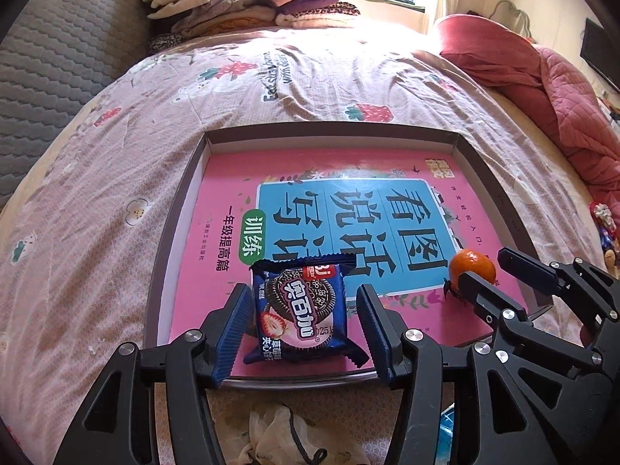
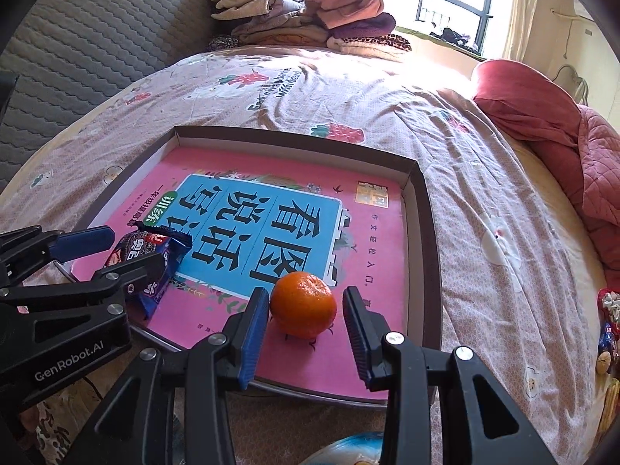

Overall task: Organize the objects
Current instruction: 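Lower the cookie pack and orange onto the workbook and open both tools, then withdraw both open tools from the tray back toward the remaining items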

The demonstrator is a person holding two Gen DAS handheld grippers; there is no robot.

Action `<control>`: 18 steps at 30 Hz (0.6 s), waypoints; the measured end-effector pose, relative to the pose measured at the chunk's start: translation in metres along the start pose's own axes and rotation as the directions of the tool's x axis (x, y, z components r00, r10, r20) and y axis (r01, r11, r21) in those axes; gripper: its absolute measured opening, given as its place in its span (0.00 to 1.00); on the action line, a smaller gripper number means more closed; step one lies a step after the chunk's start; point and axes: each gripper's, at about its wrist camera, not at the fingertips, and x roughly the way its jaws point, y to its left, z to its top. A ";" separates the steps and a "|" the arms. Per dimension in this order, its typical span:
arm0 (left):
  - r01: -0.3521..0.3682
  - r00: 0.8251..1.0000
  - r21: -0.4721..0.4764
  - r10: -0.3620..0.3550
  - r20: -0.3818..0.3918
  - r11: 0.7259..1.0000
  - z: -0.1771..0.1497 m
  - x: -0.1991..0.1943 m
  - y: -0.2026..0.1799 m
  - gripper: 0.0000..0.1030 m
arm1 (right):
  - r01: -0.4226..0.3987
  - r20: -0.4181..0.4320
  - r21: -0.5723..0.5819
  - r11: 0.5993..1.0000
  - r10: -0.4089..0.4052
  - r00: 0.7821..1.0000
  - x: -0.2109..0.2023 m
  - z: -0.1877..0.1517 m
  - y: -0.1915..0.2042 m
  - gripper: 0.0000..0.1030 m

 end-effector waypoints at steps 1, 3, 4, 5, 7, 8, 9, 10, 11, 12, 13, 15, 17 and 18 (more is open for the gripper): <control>-0.004 1.000 0.004 0.004 0.007 1.000 0.000 -0.002 -0.001 0.57 | -0.002 0.004 0.000 1.000 0.002 1.000 -0.002 0.000 0.000 0.38; -0.012 1.000 0.011 0.012 0.017 1.000 0.001 -0.007 -0.003 0.58 | 0.000 0.013 0.001 1.000 0.000 1.000 -0.005 0.001 0.000 0.38; -0.012 1.000 0.012 0.012 0.021 1.000 0.001 -0.009 -0.003 0.58 | 0.001 0.017 0.000 1.000 -0.001 1.000 -0.007 0.001 0.000 0.39; -0.014 1.000 0.014 0.013 0.026 1.000 0.001 -0.012 -0.004 0.58 | 0.001 0.021 0.001 1.000 -0.001 1.000 -0.009 0.002 0.000 0.39; -0.020 0.999 0.017 0.020 0.036 1.000 0.001 -0.016 -0.004 0.60 | -0.002 0.028 0.003 1.000 0.002 1.000 -0.013 0.002 0.000 0.39; -0.025 0.999 0.020 0.024 0.042 0.999 0.000 -0.018 -0.004 0.62 | -0.001 0.032 0.003 1.000 0.001 0.999 -0.015 0.002 0.000 0.39; -0.031 0.998 0.020 0.030 0.047 0.999 0.000 -0.020 -0.004 0.62 | -0.002 0.036 0.003 1.000 0.002 0.999 -0.017 0.003 0.001 0.39; -0.031 0.998 0.020 0.030 0.051 0.999 0.000 -0.022 -0.004 0.62 | -0.003 0.041 0.003 1.000 0.003 0.999 -0.019 0.003 0.001 0.39; -0.031 0.998 0.019 0.030 0.054 0.999 0.001 -0.024 -0.004 0.62 | -0.003 0.046 0.002 1.000 0.002 0.999 -0.021 0.003 0.001 0.39; -0.033 0.998 0.019 0.032 0.058 0.999 0.001 -0.026 -0.004 0.62 | -0.001 0.052 0.001 1.000 0.001 0.999 -0.023 0.004 0.002 0.39; -0.034 0.997 0.020 0.033 0.063 0.999 0.001 -0.028 -0.005 0.62 | 0.001 0.059 0.001 1.000 -0.001 0.998 -0.025 0.004 0.002 0.39; -0.041 0.997 0.022 0.039 0.070 0.999 0.001 -0.032 -0.005 0.62 | 0.000 0.067 0.002 1.000 -0.001 0.998 -0.030 0.004 0.002 0.40; -0.039 0.996 0.022 0.038 0.076 0.999 0.000 -0.036 -0.006 0.63 | -0.001 0.074 0.005 1.000 0.001 0.997 -0.034 0.005 0.002 0.40; -0.039 0.996 0.021 0.037 0.080 0.999 0.000 -0.039 -0.006 0.63 | -0.002 0.078 0.006 1.000 0.002 0.997 -0.037 0.005 0.002 0.40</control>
